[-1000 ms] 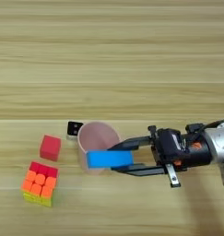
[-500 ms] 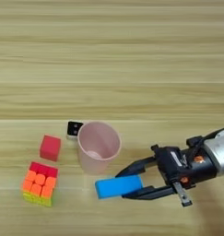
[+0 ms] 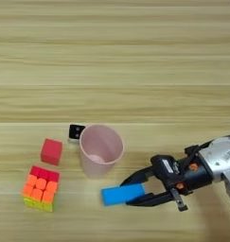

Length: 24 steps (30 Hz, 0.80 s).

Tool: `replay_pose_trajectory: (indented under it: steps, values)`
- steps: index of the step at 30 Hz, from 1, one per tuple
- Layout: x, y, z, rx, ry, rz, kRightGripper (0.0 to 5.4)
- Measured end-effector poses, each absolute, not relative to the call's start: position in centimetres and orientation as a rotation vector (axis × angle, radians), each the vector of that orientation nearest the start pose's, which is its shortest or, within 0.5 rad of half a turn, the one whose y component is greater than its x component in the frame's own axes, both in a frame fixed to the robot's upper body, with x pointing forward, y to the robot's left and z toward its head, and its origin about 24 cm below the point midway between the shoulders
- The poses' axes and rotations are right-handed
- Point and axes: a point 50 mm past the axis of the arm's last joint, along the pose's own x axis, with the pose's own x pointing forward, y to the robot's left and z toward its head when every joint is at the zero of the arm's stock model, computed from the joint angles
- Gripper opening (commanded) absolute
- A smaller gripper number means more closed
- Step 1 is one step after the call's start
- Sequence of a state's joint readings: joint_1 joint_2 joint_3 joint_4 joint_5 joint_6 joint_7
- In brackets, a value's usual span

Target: Move the objects on the table

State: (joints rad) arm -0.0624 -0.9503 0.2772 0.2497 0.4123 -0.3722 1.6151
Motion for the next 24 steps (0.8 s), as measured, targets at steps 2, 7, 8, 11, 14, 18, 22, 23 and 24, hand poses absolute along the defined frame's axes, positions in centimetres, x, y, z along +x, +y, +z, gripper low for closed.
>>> replay_pose_trajectory:
  steps: [2,7,8,11,14,18,22,23,24]
  values:
    - [19.5,-25.5,5.7,-0.484,0.411,1.733,1.42]
    - [19.4,-25.5,4.7,-0.499,0.444,1.737,1.42]
    - [19.4,-25.4,4.5,-0.499,0.442,1.74,1.42]
    - [19.5,-25.2,4.1,-0.496,0.446,1.74,1.42]
    - [19.6,-25.2,3.9,-0.494,0.452,1.736,1.42]
    - [19.7,-24.9,3.3,-0.476,0.45,1.732,1.42]
    - [19.7,-24.8,2.8,-0.466,0.454,1.729,1.42]
    - [19.7,-24.8,2.8,-0.467,0.454,1.728,1.42]
    - [19.8,-24.9,2.8,-0.472,0.453,1.725,1.42]
